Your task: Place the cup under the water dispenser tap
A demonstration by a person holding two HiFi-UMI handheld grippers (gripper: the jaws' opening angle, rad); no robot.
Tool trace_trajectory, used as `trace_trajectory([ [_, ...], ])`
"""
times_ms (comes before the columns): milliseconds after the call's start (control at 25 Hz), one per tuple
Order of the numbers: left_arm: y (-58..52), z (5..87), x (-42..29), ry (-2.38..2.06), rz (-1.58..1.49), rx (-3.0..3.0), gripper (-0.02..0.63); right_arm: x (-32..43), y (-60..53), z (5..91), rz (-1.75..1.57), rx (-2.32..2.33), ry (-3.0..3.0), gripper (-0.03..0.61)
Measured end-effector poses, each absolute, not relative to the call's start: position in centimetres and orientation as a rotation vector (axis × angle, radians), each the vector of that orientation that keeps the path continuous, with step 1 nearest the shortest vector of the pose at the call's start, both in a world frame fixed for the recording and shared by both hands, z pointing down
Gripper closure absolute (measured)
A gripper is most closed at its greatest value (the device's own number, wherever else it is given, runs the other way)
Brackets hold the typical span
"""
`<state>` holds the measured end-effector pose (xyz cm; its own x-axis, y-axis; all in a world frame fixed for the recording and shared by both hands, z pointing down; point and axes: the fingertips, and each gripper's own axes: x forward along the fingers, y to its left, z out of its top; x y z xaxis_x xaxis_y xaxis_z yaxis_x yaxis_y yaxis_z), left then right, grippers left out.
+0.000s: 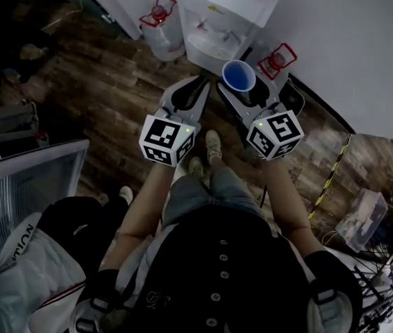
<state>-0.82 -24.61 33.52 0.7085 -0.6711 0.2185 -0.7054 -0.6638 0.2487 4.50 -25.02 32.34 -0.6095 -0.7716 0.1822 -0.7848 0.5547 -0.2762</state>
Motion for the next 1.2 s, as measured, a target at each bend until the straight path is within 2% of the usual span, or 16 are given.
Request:
trace_trajectory([
  [520, -29.8, 40.5, -1.1, -1.147, 0.178, 2.571, 0.568, 3.6, -30.6, 40.6, 0.359, 1.242, -2.810, 0.281],
  [1200, -34.0, 52.1, -0.8, -1.235, 0.191, 2.451, 0.568, 4.5, -35.7, 53.9, 0.518, 1.254, -2.737, 0.281],
])
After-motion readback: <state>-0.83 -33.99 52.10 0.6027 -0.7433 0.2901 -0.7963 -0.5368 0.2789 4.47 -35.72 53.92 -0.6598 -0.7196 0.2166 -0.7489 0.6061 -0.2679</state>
